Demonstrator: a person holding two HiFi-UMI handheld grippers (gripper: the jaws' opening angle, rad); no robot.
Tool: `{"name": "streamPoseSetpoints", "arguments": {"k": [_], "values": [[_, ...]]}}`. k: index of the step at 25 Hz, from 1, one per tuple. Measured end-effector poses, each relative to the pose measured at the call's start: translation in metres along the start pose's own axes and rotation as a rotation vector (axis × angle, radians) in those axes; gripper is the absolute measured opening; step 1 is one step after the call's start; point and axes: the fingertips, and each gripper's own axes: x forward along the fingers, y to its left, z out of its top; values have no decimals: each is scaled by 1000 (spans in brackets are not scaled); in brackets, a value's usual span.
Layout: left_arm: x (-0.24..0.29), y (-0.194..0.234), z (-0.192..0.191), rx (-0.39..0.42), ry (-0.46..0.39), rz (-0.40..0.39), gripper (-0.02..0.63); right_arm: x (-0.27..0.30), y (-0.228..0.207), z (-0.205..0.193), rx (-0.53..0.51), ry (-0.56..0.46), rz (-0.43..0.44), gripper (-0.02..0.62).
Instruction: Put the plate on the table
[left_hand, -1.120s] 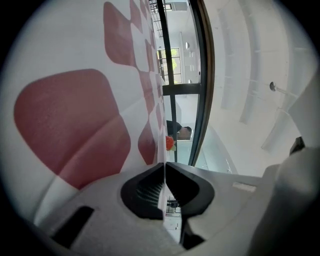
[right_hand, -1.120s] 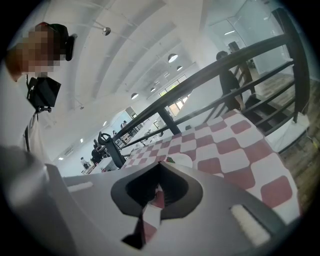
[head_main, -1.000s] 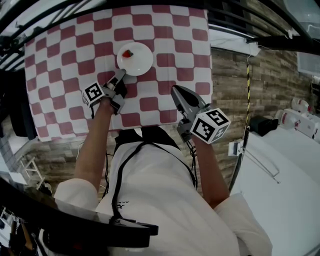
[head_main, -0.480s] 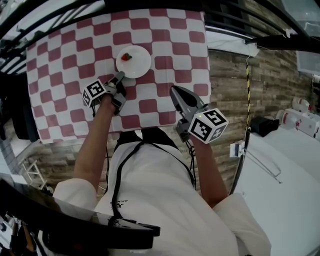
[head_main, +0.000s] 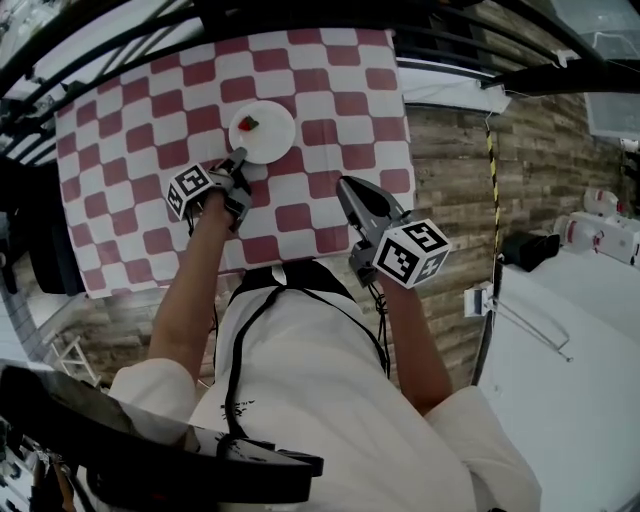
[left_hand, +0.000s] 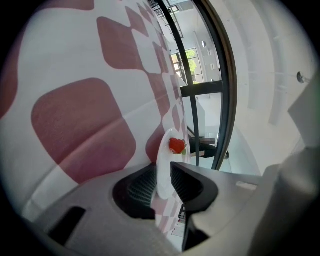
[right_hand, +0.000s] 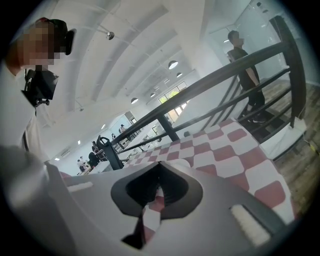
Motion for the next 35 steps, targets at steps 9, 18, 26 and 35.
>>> {"name": "streamPoseSetpoints", "arguments": {"k": [9, 18, 26, 35], "values": [[2, -8, 4, -23, -30, -12, 124, -26, -3, -12, 11, -20, -50, 8], [-22, -9, 2, 11, -33, 3, 167, -38, 4, -16, -6, -28, -47, 8], [-61, -34, -15, 106, 0, -29, 133, -31, 24, -11, -32, -47, -3, 8], [-114, -91, -43, 252, 6, -116, 46, -28, 40, -5, -64, -71, 44, 8]]}}
